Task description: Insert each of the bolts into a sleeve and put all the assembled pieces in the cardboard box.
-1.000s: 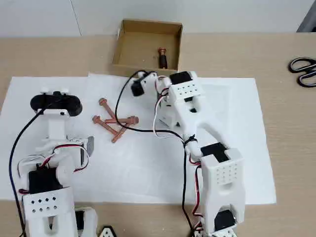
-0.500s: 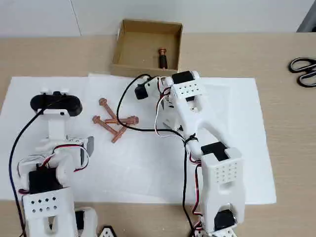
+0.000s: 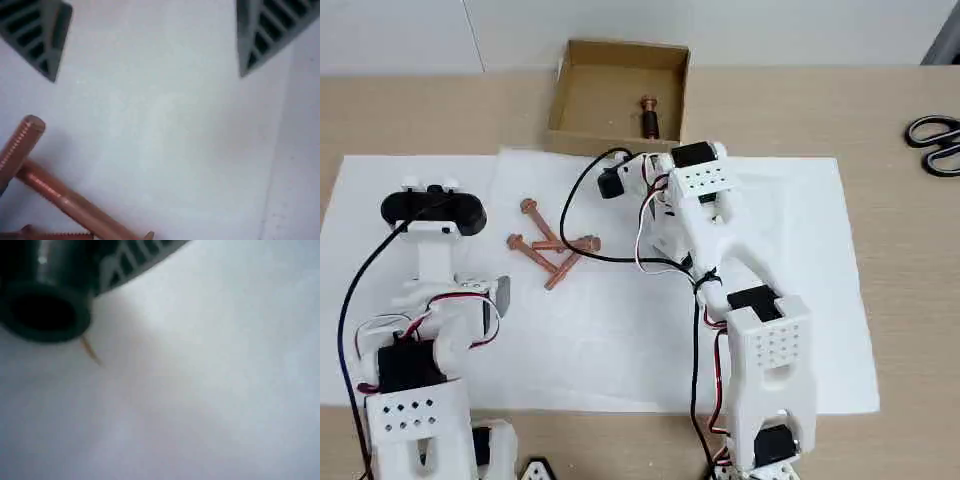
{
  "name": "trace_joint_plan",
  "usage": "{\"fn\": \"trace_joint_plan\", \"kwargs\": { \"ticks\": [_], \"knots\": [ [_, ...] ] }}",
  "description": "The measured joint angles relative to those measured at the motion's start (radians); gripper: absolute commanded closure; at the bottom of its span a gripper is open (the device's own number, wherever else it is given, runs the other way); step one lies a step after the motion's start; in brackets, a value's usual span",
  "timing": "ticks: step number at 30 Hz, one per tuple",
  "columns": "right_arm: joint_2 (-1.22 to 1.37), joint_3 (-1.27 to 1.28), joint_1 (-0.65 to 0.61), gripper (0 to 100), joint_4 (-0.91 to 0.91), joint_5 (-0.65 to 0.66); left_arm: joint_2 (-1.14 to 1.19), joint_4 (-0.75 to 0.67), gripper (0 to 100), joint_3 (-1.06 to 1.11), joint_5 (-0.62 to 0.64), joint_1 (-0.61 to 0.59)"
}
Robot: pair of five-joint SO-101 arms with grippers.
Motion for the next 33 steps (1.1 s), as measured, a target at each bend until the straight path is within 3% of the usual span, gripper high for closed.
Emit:
{"fn": "trace_joint_plan", "kwargs": {
  "ticks": [8,18,27,30,33],
  "knots": [
    [-0.064,0.002,-0.009,99.5,0.052,-0.061,0.000,0.000,78,0.000,0.000,0.000],
    [-0.384,0.002,-0.008,99.5,0.107,-0.207,0.005,0.031,78,-0.084,0.052,0.002],
    [-0.562,0.003,0.009,99.5,0.114,-0.296,0.393,0.043,78,-0.336,0.060,0.133],
    [-0.575,0.026,0.003,99.5,0.114,-0.296,0.577,0.043,78,-0.466,-0.041,0.196],
    [-0.575,0.043,0.017,99.5,0.114,-0.296,0.750,0.043,78,-0.578,-0.233,0.247]
  ]
}}
